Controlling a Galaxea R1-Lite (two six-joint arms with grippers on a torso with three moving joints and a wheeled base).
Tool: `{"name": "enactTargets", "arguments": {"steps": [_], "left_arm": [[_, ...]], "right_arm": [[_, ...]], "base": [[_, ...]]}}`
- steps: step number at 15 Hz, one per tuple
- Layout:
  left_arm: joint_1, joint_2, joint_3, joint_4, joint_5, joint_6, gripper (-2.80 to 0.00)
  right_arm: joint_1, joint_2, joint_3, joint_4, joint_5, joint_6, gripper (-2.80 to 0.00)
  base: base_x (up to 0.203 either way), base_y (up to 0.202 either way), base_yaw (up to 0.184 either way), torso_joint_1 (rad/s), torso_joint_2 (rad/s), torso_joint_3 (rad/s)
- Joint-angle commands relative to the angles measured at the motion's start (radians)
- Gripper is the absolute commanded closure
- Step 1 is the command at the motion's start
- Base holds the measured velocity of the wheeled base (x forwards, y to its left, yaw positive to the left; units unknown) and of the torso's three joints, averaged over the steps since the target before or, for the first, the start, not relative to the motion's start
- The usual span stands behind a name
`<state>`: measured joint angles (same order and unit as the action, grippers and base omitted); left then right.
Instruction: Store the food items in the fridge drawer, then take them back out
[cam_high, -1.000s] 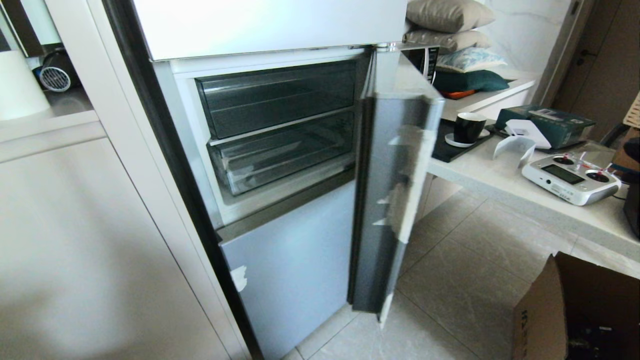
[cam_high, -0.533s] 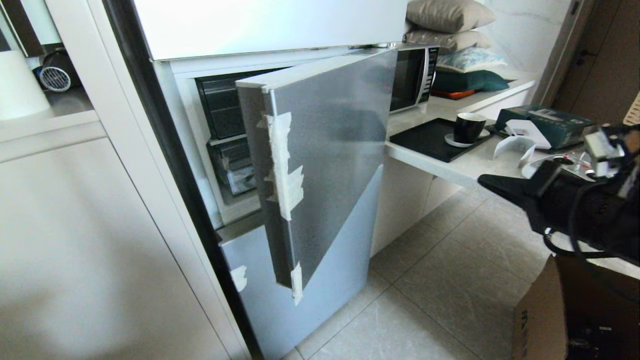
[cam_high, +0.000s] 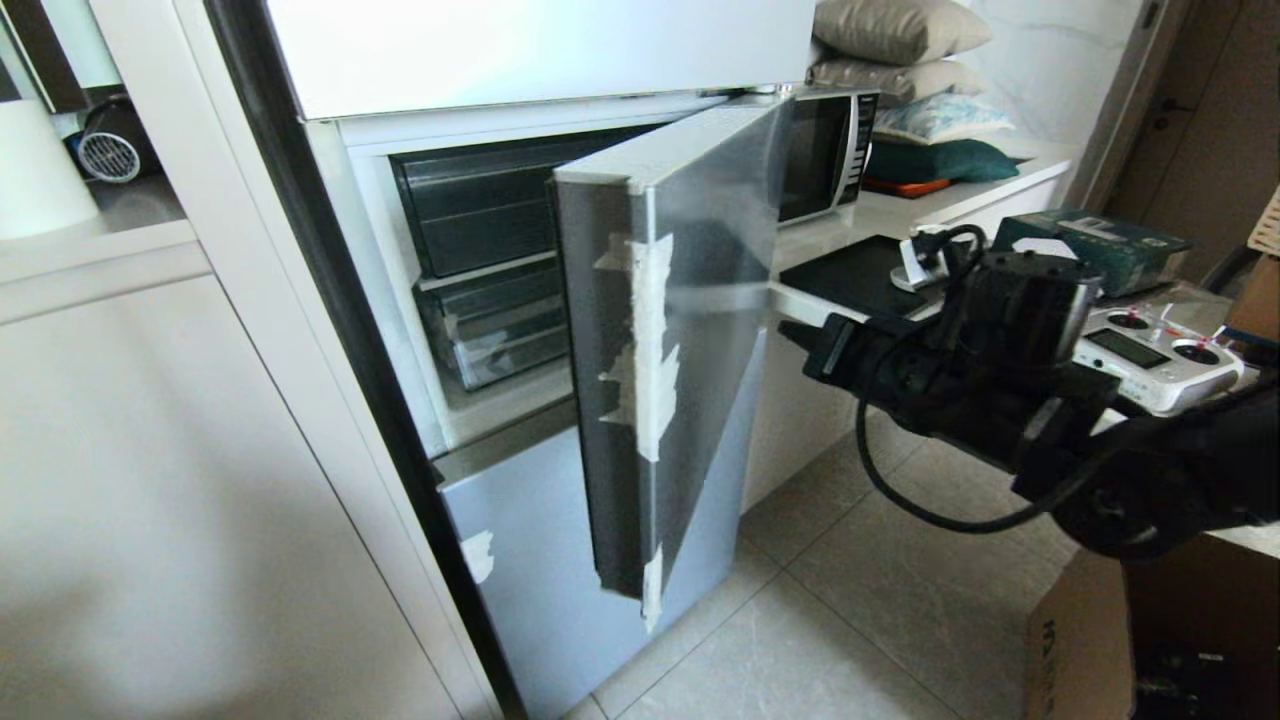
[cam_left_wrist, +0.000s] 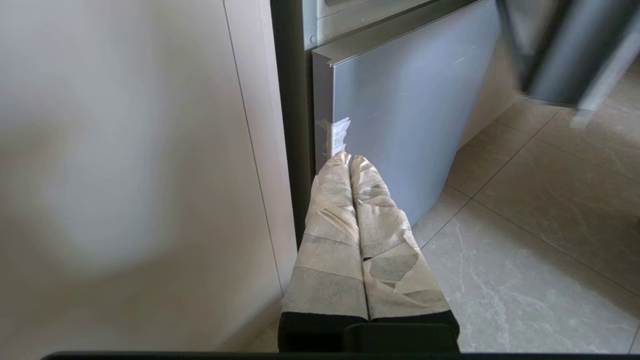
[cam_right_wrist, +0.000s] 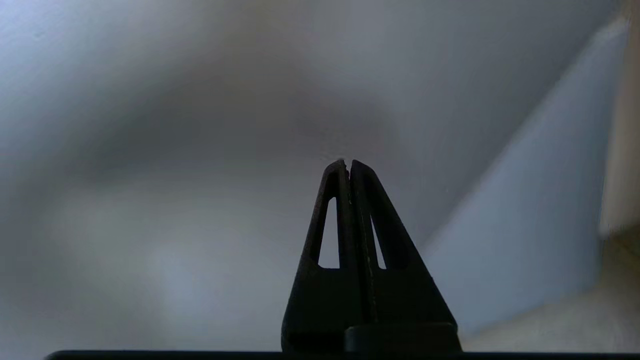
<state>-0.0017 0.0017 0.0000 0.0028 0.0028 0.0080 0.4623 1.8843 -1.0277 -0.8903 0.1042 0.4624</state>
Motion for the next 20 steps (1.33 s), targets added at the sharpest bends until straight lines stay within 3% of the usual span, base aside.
{"name": "enactTargets", "arguments": {"steps": [1,4,7,9,11,15,16,18,20], "left_arm": [[0.000,0.000,0.000,0.000,0.001,0.000,0.00],[0.000,0.000,0.000,0.000,0.000,0.000,0.00],[0.000,0.000,0.000,0.000,0.000,0.000,0.00],[0.000,0.000,0.000,0.000,0.000,0.000,0.00],[0.000,0.000,0.000,0.000,0.000,0.000,0.00],[0.000,0.000,0.000,0.000,0.000,0.000,0.00],[0.000,0.000,0.000,0.000,0.000,0.000,0.00],[0.000,0.000,0.000,0.000,0.000,0.000,0.00],[0.000,0.000,0.000,0.000,0.000,0.000,0.00]], "right_arm": [[0.013,0.162,-0.103,-0.078,0.017,-0.003,0.00],[0.028,0.296,-0.273,-0.130,0.061,-0.006,0.00],[0.061,0.319,-0.315,-0.154,0.081,-0.002,0.00],[0.073,0.327,-0.366,-0.153,0.159,-0.002,0.00],[0.074,0.390,-0.501,-0.139,0.184,-0.003,0.00],[0.076,0.628,-0.895,-0.063,0.205,-0.008,0.00],[0.076,0.676,-0.952,-0.049,0.247,-0.011,0.00],[0.076,0.715,-0.962,-0.034,0.413,-0.018,0.00],[0.071,0.723,-0.960,-0.045,0.432,-0.041,0.00]], "base": [[0.000,0.000,0.000,0.000,0.00,0.000],[0.000,0.000,0.000,0.000,0.00,0.000],[0.000,0.000,0.000,0.000,0.00,0.000],[0.000,0.000,0.000,0.000,0.00,0.000],[0.000,0.000,0.000,0.000,0.00,0.000],[0.000,0.000,0.000,0.000,0.00,0.000],[0.000,0.000,0.000,0.000,0.00,0.000],[0.000,0.000,0.000,0.000,0.00,0.000],[0.000,0.000,0.000,0.000,0.00,0.000]]}}
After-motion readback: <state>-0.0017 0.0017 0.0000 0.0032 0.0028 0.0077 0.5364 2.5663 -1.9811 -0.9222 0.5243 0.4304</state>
